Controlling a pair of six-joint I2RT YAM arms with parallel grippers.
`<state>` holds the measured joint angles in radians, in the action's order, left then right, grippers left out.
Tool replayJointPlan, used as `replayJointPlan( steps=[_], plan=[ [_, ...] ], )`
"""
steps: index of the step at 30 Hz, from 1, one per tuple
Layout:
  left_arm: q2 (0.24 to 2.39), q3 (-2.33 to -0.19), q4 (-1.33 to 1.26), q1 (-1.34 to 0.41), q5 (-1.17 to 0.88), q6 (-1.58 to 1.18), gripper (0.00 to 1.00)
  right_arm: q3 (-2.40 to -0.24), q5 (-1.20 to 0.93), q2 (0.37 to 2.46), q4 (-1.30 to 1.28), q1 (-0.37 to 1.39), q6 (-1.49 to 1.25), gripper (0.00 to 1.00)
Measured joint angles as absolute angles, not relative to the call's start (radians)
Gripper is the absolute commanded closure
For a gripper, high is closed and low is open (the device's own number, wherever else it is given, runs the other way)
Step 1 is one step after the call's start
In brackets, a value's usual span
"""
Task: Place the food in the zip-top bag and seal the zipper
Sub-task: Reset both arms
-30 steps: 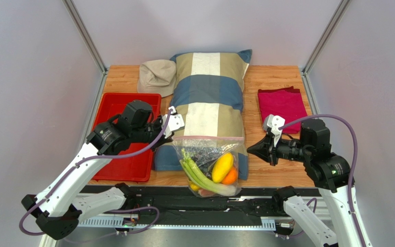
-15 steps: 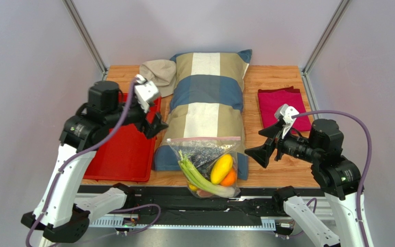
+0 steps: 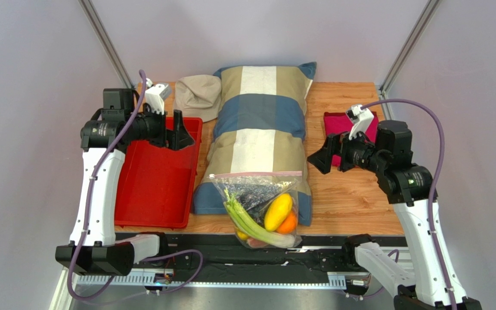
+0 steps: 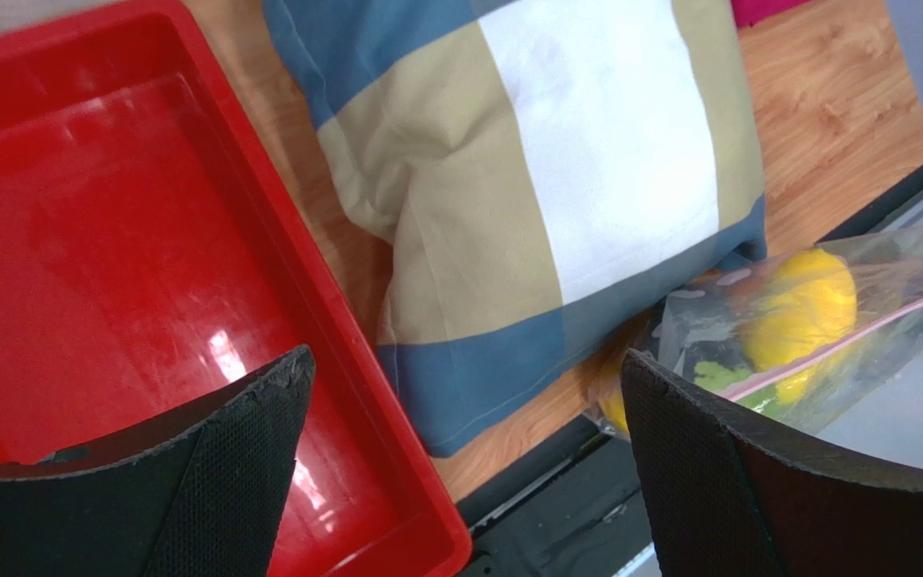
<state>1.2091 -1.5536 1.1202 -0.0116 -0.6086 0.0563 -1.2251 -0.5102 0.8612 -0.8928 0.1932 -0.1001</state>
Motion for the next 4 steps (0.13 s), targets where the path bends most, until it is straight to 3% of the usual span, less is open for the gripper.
replayJointPlan(
  steps=[4],
  plan=[
    [1.198,-1.458,1.125,0.007,-0.600,0.053,0.01,-1.171,-0.470,0.883,-0.912,0.173,-0.081,0.00]
  ],
)
